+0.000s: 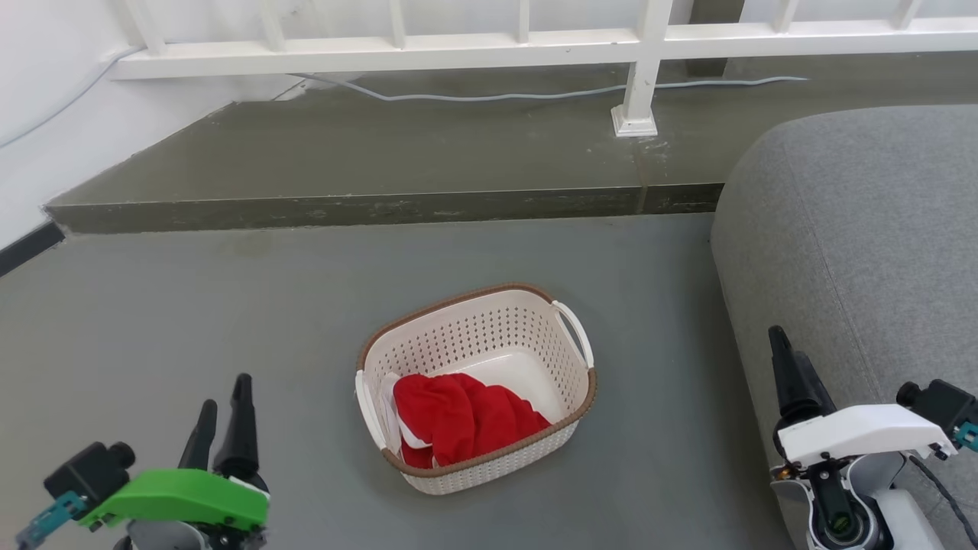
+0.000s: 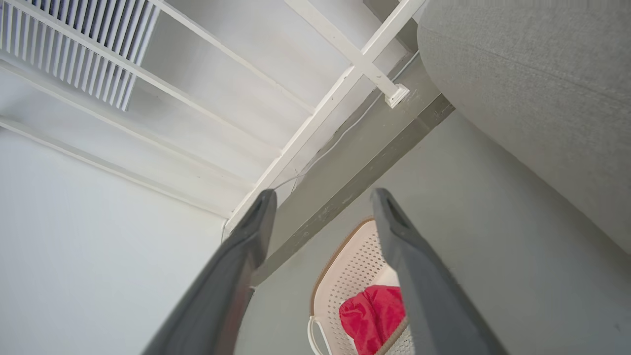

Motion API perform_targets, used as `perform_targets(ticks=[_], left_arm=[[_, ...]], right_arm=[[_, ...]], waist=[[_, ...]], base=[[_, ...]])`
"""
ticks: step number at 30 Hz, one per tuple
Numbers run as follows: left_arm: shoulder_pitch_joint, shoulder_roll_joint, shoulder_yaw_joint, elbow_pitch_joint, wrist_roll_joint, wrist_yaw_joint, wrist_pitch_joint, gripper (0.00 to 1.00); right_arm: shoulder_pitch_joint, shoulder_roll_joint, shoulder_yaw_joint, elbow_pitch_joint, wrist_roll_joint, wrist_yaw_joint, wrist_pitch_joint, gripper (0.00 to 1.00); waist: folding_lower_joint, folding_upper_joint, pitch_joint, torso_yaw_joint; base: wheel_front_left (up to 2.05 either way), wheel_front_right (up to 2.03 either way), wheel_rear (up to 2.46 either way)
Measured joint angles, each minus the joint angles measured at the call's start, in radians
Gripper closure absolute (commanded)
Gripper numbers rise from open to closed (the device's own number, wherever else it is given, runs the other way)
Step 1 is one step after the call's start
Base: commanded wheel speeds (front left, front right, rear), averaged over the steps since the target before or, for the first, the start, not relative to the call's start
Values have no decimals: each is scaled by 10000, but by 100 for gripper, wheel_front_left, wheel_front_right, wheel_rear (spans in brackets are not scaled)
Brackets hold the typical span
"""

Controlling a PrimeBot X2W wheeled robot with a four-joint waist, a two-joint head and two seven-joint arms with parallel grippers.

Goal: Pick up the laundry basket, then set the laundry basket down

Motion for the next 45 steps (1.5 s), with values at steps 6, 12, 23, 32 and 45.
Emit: perform_targets(ticks=[6,12,23,32,45], left_arm=[[76,2,-180,-125,949,157,-213,0],[105,2,-336,-366,1994,347,-418,0],[257,4,-541,-675,3614,665,-784,0],[432,2,-769,-802,4661,788,-1011,0],[755,4,-968,-1068,6468,1131,-1448,0]], right_arm=[[27,0,155,-140,-882,-169,-242,0],[61,0,376,-240,-1716,-272,-426,0],[196,-8,740,-456,-3289,-598,-779,0],[204,-17,1009,-577,-4428,-777,-1078,0],[431,-38,1438,-755,-6176,-1074,-1499,0]], waist=[[0,0,30,-14],[0,0,47,-17],[0,0,86,-32],[0,0,66,-34],[0,0,-40,-40]], base=[[0,0,0],[0,0,0],[0,0,0],[0,0,0],[0,0,0]])
